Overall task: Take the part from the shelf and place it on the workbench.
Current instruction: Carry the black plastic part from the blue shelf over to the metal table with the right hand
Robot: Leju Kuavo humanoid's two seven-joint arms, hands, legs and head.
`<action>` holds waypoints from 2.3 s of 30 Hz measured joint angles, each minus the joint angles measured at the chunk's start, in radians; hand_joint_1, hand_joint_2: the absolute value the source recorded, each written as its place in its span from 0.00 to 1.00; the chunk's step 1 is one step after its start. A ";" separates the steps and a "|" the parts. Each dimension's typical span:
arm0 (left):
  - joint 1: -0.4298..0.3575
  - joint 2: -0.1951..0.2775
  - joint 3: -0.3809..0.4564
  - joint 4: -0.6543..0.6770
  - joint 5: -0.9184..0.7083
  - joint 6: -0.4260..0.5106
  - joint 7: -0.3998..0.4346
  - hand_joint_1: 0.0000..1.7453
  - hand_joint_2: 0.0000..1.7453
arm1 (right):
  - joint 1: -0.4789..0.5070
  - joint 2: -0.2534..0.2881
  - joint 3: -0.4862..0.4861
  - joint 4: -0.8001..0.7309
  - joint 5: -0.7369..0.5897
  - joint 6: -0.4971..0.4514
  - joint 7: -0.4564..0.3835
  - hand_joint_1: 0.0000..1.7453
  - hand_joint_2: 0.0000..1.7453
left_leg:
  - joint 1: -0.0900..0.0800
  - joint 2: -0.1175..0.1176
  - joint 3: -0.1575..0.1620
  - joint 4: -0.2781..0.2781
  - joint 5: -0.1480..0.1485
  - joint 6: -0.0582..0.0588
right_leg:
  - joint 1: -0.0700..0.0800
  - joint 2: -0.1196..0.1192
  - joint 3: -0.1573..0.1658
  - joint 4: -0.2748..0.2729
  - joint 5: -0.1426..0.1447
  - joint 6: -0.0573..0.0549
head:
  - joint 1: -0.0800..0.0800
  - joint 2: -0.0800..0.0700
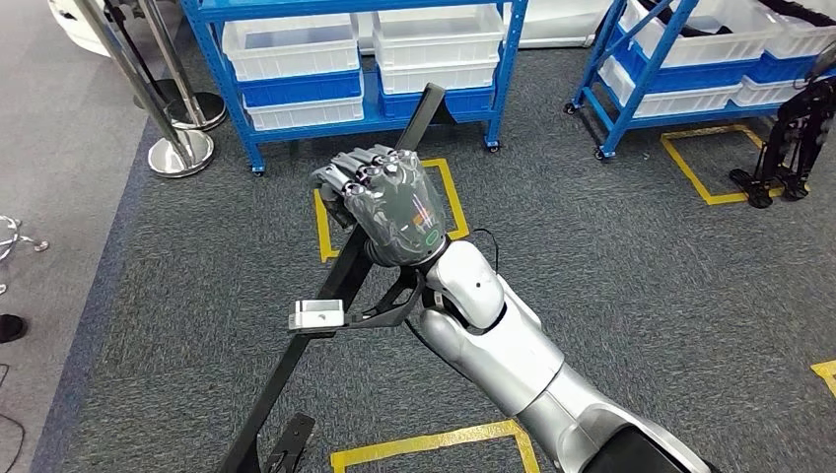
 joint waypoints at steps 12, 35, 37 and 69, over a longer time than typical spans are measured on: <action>0.002 0.000 -0.004 0.000 -0.001 -0.004 0.001 0.00 1.00 | -0.011 -0.011 0.000 -0.026 -0.006 0.001 0.001 1.00 1.00 | -0.002 -0.029 -0.087 0.215 -0.134 -0.047 | 0.009 0.007 0.121 -0.250 0.095 -0.057 | -0.001 0.000; -0.001 0.001 -0.006 0.000 -0.001 -0.013 0.002 0.00 1.00 | -0.024 -0.041 -0.022 -0.066 -0.008 0.013 0.000 1.00 1.00 | -0.010 0.049 -0.009 0.017 -0.009 -0.016 | 0.011 -0.077 0.121 -0.231 0.081 -0.014 | 0.002 0.000; 0.000 0.001 -0.006 0.000 -0.001 -0.013 0.003 0.00 1.00 | -0.024 -0.044 -0.027 -0.069 -0.008 0.014 0.000 1.00 1.00 | -0.011 0.068 -0.006 0.017 -0.011 -0.026 | 0.014 -0.059 0.119 -0.238 0.082 -0.026 | 0.002 0.000; 0.000 0.003 -0.008 0.000 0.002 -0.015 -0.002 0.00 1.00 | -0.010 -0.060 -0.046 -0.107 -0.015 0.012 -0.009 1.00 1.00 | -0.002 0.063 0.002 0.016 -0.025 -0.044 | 0.004 -0.023 0.112 -0.242 0.092 -0.029 | 0.002 0.000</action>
